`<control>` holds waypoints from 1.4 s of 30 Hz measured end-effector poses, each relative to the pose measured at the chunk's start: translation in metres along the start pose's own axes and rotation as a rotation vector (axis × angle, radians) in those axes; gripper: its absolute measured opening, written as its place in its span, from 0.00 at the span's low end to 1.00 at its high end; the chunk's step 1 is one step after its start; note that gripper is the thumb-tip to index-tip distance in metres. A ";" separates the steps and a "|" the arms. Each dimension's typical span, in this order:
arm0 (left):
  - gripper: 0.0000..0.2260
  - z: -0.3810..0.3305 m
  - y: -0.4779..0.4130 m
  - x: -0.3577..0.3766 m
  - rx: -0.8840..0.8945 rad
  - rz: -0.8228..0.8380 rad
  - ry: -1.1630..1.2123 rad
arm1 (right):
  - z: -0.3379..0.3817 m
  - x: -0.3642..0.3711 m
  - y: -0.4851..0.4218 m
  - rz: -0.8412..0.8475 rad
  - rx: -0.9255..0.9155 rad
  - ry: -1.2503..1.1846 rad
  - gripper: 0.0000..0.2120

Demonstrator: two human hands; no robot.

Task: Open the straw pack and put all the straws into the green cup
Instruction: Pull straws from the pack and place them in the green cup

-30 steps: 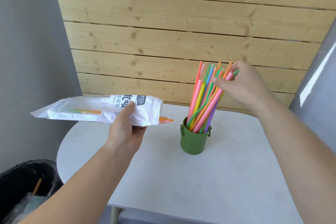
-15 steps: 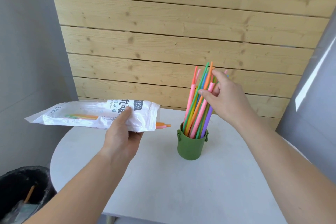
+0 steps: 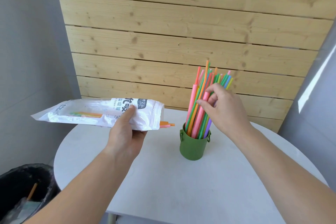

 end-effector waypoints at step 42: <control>0.10 -0.007 0.034 0.037 0.378 0.514 -0.463 | 0.061 0.043 0.085 0.410 1.330 -1.217 0.14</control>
Point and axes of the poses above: each hand's wrist, its own y-axis away from the middle knuckle, its own x-axis out of the palm, z = x × y, the point moved 3 cm from there along -y, towards the middle knuckle, and after that the axes turned 7 degrees about -z, right-handed, at the moved point
